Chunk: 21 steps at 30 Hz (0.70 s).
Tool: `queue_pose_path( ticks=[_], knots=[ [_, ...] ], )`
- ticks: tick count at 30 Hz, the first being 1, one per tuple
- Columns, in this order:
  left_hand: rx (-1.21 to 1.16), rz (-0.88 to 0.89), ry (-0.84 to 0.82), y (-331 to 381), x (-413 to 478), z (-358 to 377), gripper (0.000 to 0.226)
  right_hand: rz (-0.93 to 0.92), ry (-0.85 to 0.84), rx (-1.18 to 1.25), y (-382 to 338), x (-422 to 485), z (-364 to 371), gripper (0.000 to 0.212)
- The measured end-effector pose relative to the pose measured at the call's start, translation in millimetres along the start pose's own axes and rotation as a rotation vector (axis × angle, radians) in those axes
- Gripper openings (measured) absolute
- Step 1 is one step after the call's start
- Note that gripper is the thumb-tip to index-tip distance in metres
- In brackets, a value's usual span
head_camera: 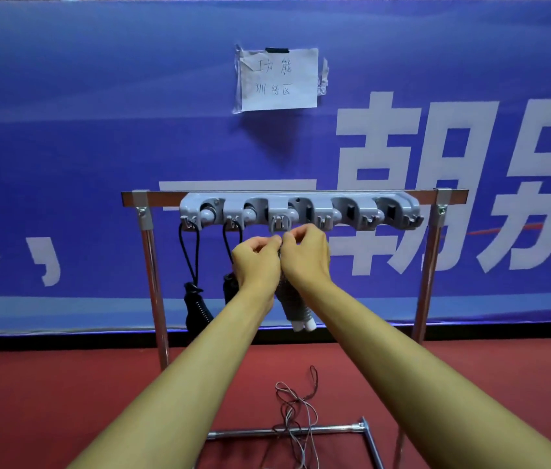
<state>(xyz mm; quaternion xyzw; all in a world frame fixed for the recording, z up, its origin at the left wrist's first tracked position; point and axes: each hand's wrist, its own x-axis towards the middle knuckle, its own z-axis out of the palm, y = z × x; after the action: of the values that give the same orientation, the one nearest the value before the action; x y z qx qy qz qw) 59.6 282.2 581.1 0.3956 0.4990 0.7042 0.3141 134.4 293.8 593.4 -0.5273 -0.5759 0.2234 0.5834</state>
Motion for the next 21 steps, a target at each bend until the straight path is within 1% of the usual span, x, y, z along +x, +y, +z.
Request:
queue_pose_path(
  ticks=[2, 6, 8, 11, 14, 16, 18, 20, 21],
  knots=[
    [0.09, -0.003, -0.058, -11, 5, -4, 0.019, 0.019, -0.086, -0.027, 11, -1, 5, 0.014],
    [0.314, 0.132, -0.092, -10, 13, -15, 0.023, -0.065, -0.216, -0.112, 18, 2, 5, 0.017],
    [0.412, 0.166, -0.103, -8, 13, -19, 0.031, -0.059, -0.262, -0.167, 20, 3, 4, 0.026],
    [0.492, 0.089, -0.178, -13, 0, -23, 0.046, 0.011, -0.347, -0.194, 29, -7, -4, 0.045],
    [0.6, 0.026, -0.309, -23, -17, -30, 0.049, 0.033, -0.379, -0.255, 43, -18, -21, 0.048],
    [0.69, 0.02, -0.374, -36, -29, -40, 0.052, 0.005, -0.386, -0.353, 57, -27, -31, 0.049],
    [0.761, 0.016, -0.431, -53, -40, -54, 0.06, -0.031, -0.403, -0.477, 74, -40, -41, 0.052],
    [0.911, 0.039, -0.486, -68, -50, -69, 0.066, -0.089, -0.449, -0.614, 90, -54, -52, 0.052],
    [0.994, 0.054, -0.517, -75, -56, -74, 0.065, -0.117, -0.482, -0.688, 97, -63, -57, 0.05]
  ],
)
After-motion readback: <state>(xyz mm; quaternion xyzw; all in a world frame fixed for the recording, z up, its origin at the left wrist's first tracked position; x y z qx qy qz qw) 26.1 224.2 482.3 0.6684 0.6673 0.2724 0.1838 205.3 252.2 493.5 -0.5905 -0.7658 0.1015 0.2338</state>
